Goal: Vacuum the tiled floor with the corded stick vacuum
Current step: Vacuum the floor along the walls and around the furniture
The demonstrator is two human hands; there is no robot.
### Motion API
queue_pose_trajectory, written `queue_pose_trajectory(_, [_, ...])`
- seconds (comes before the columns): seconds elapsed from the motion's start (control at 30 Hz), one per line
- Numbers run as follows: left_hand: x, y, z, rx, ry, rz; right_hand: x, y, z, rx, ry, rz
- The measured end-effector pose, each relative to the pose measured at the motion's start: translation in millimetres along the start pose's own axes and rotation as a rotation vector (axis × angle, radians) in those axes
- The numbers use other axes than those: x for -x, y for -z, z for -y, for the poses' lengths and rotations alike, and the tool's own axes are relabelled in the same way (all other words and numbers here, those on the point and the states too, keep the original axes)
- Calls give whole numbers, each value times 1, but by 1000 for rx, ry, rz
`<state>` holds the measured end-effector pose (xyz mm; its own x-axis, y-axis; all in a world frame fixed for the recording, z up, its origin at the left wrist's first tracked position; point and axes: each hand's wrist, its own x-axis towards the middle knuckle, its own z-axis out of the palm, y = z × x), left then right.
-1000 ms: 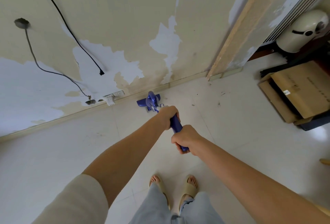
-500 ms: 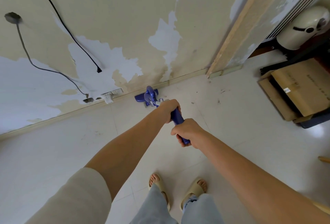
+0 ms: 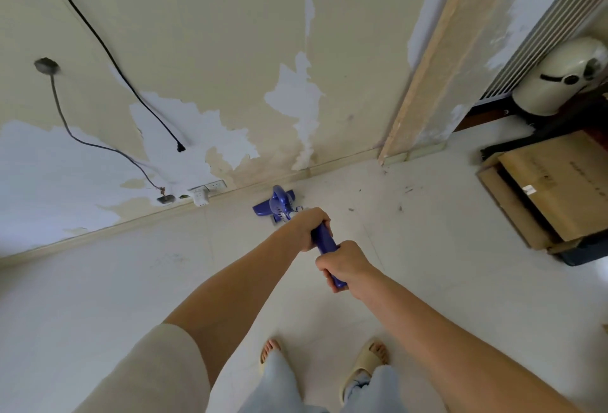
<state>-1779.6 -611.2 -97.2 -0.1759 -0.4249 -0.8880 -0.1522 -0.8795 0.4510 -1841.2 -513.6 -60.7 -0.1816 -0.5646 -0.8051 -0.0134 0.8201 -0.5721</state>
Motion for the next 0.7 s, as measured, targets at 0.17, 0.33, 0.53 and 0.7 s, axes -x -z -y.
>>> queue_pose_trajectory(0.17, [10, -61, 12, -33, 41, 13, 24, 56, -16, -3, 4, -6])
queue_pose_trajectory(0.33, [13, -99, 27, -46, 35, 25, 25, 83, -39, -11, 2, 9])
queue_pose_trajectory(0.53, [11, -109, 19, 34, 31, 12, 10, 101, -34, 10, -10, 97])
queue_pose_trajectory(0.7, [2, -112, 4, 32, 54, 12, 4, 111, -17, 39, -26, 132])
